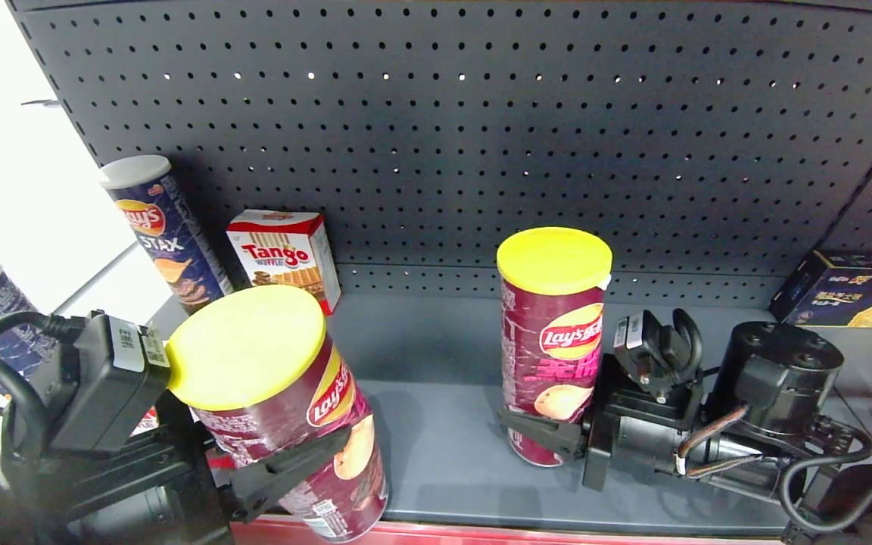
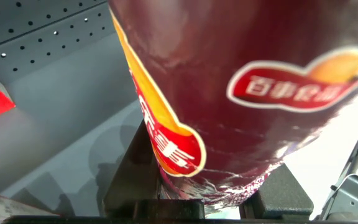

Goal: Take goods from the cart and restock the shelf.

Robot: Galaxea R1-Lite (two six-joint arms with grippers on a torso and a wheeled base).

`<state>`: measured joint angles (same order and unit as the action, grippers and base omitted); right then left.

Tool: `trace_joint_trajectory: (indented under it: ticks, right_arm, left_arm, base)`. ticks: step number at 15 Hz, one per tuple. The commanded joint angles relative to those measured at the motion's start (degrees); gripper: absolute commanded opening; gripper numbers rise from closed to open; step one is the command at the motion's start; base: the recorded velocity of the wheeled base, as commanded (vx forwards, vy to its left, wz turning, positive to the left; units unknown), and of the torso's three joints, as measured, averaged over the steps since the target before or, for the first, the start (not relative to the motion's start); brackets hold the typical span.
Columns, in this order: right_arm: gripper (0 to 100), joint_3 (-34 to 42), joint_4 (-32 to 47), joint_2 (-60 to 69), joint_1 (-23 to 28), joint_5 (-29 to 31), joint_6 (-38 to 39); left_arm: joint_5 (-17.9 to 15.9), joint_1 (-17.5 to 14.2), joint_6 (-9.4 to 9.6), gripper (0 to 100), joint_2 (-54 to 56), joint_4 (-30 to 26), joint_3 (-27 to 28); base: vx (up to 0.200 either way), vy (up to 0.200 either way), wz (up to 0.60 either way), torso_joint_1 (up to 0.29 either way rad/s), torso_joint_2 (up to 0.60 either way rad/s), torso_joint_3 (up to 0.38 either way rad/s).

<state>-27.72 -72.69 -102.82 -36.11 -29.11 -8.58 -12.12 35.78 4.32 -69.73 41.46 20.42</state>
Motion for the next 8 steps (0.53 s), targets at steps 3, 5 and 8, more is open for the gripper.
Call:
trace_joint_trajectory:
  ticks: [3, 5, 8]
  right_arm:
    - [0, 3.6, -2.5, -3.3, 0.0, 0.0, -0.3]
    - [0, 4.8, -2.8, -3.4, 0.2, 0.1, -0.4]
    - [0, 7.5, -3.2, -3.0, 0.2, 0.1, -0.9]
  left_arm:
    - [0.0, 0.0, -0.01, 0, 0.1, 0.1, -0.1]
    - [0.0, 0.0, -0.01, 0, 0.3, 0.1, -0.1]
    - [0.0, 0.0, -0.01, 0, 0.4, 0.1, -0.3]
  base:
    - [0.0, 0.0, 0.0, 0.0, 0.0, 0.0]
    - [0.0, 0.0, 0.0, 0.0, 0.0, 0.0]
    - [0.0, 0.0, 0.0, 0.0, 0.0, 0.0]
